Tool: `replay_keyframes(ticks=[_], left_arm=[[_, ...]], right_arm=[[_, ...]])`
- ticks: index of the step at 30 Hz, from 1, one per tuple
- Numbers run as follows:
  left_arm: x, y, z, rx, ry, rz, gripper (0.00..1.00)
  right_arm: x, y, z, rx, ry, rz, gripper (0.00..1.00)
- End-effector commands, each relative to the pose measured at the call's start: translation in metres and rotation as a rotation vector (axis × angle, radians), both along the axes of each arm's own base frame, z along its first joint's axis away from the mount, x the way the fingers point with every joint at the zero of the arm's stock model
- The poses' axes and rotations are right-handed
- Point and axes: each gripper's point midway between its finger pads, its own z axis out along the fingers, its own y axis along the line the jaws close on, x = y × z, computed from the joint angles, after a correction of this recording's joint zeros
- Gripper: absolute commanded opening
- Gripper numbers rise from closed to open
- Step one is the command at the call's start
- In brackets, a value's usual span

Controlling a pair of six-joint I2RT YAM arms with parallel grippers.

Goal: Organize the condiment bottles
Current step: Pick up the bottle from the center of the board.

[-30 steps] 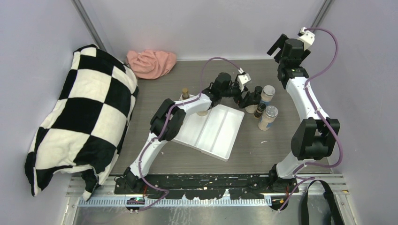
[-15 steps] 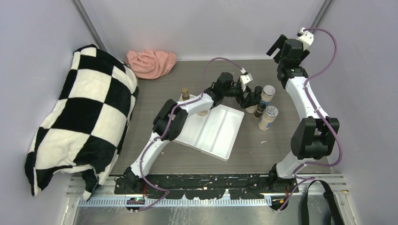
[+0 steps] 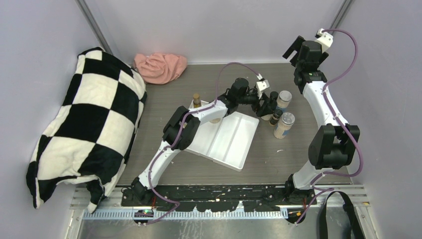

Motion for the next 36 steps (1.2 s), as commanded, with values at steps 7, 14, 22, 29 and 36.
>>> replay_keyframes(ticks=[7, 14, 22, 29, 36], left_arm=[[-0.0029, -0.0114, 0.0223, -0.070, -0.027, -0.033, 0.78], [-0.0031, -0.0125, 0.0203, -0.074, -0.024, -0.033, 0.73], [-0.0036, -0.0130, 0.0203, -0.082, -0.021, -0.026, 0.47], [-0.0015, -0.0113, 0.0211, -0.095, -0.026, 0.003, 0.00], [-0.0011, -0.0053, 0.0259, -0.112, -0.041, 0.039, 0.00]], right_arm=[[0.0045, 0.0000, 0.0312, -0.006, -0.077, 0.007, 0.95], [0.0047, 0.0006, 0.0291, -0.006, -0.073, 0.008, 0.95], [0.0050, 0.0008, 0.0275, -0.006, -0.070, 0.011, 0.95], [0.0046, 0.0030, 0.0271, -0.005, -0.069, 0.016, 0.95], [0.0050, 0.0063, 0.0265, -0.005, -0.066, 0.022, 0.94]])
